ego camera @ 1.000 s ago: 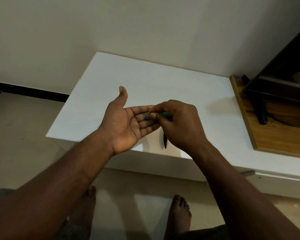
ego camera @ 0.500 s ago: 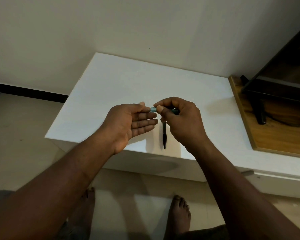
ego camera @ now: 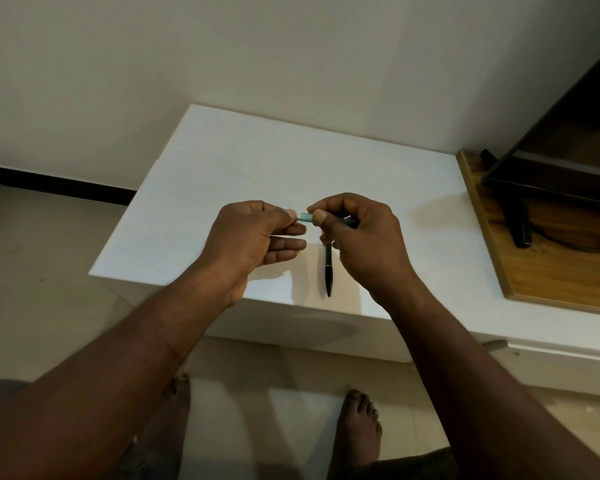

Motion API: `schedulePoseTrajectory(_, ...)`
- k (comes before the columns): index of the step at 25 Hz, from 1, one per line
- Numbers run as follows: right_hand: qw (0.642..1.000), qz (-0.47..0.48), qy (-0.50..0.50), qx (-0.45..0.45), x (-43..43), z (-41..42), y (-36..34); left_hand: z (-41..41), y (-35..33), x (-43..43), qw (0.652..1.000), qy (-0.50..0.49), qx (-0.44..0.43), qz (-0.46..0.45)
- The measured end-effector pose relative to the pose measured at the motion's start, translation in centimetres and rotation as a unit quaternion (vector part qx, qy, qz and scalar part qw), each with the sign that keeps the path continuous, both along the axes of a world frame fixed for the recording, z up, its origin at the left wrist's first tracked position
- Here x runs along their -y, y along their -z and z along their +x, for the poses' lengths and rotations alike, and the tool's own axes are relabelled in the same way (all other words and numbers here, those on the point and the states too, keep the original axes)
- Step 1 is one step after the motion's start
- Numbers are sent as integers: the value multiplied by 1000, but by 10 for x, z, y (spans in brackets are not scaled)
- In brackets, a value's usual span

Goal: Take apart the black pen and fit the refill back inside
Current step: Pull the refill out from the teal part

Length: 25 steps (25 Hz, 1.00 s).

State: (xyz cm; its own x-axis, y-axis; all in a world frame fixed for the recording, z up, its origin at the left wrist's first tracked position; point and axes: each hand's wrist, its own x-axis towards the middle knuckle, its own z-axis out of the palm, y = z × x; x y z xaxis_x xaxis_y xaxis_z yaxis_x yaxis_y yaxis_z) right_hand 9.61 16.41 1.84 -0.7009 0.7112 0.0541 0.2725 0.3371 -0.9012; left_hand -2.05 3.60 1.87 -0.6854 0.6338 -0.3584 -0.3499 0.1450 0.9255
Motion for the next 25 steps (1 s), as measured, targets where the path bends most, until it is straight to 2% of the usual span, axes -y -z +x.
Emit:
schedulePoseTrajectory(4, 1000, -4, 3, 3, 0, 0, -2, 0, 0, -1, 999, 0, -28, -22)
schedulePoseTrajectory(15, 1000, -25, 13, 12, 1, -1, -3, -4, -1, -3, 972, -79, -210, -75)
schedulePoseTrajectory(17, 999, -44, 17, 5, 1, 0, -3, -9, -2, -2, 966, -113, -218, -77)
schedulePoseTrajectory(19, 997, -67, 23, -2, -1, 0, -3, -15, -4, -1, 969, -149, -186, -64)
schedulePoseTrajectory(22, 983, -172, 55, -22, -4, 0, -2, -21, -6, 3, 976, -179, -113, -39)
schedulePoseTrajectory(25, 919, -375, 92, -78, -5, 3, -3, -22, -9, 5, 982, -175, -69, -34)
